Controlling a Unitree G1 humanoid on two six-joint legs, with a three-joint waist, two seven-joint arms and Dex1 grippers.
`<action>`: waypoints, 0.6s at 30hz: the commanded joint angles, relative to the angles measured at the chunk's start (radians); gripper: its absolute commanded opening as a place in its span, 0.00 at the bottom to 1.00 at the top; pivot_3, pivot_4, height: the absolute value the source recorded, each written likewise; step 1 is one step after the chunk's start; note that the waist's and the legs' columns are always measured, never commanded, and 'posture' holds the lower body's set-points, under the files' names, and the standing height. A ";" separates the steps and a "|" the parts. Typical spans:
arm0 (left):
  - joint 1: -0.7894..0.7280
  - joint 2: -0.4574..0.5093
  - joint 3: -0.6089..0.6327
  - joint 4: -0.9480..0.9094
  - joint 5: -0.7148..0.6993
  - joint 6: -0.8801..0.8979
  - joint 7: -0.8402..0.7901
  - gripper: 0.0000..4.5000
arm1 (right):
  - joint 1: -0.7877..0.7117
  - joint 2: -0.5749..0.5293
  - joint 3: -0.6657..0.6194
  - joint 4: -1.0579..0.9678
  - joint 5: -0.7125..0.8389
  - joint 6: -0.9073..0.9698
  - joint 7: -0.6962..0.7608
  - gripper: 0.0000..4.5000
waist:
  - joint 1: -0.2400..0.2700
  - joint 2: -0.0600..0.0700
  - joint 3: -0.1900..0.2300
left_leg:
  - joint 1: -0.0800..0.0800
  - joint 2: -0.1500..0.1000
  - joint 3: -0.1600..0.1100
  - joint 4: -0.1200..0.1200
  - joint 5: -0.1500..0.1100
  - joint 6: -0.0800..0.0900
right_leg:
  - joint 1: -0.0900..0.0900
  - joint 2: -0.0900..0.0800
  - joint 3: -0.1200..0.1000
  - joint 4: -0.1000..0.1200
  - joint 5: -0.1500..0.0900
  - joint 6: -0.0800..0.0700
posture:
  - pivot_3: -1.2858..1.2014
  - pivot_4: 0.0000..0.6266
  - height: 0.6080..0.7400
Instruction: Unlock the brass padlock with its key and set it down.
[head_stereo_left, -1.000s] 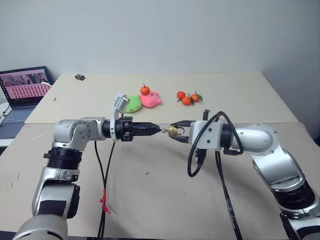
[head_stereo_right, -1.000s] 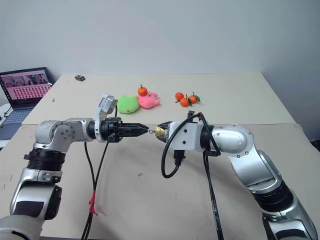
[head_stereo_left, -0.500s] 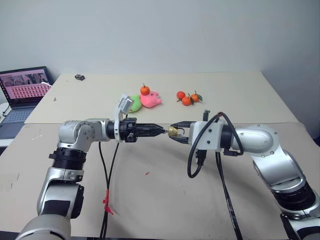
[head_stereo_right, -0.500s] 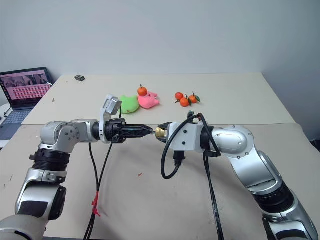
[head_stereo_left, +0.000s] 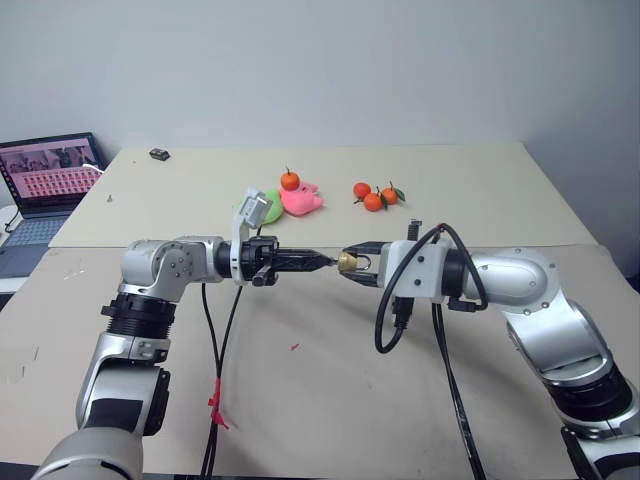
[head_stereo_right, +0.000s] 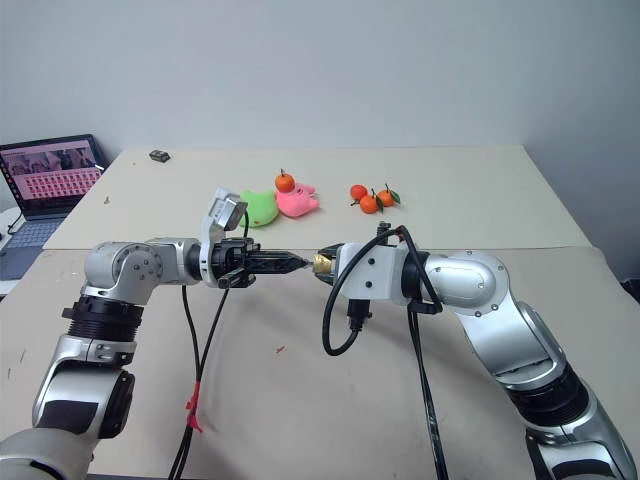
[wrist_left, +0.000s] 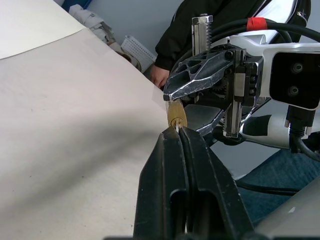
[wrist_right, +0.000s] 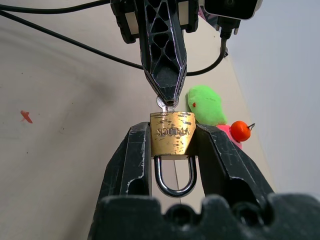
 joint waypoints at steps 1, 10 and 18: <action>-0.023 0.006 -0.010 -0.012 0.003 -0.005 -0.016 0.00 | -0.016 -0.004 -0.044 -0.043 0.007 -0.001 -0.016 0.20 | 0.000 0.000 0.000 | 0.000 0.000 0.000 0.000 0.000 0.000 | 0.000 0.000 0.000 0.000 0.000 0.000 | 0.52 0.24 0.39; -0.006 -0.007 -0.064 -0.001 0.137 -0.235 -0.036 0.00 | -0.016 -0.007 -0.043 -0.046 0.007 0.001 -0.017 0.20 | 0.001 0.000 0.000 | 0.000 0.000 0.000 0.000 0.000 0.000 | 0.000 0.000 0.000 0.000 0.000 0.000 | 0.52 0.24 0.39; 0.095 -0.017 -0.175 -0.056 0.373 -0.727 -0.088 0.00 | -0.008 -0.002 -0.043 -0.061 0.005 0.014 -0.024 0.20 | 0.002 0.000 0.000 | -0.001 0.000 0.001 0.000 0.000 0.000 | 0.001 0.000 0.001 -0.001 0.004 -0.006 | 0.52 0.24 0.39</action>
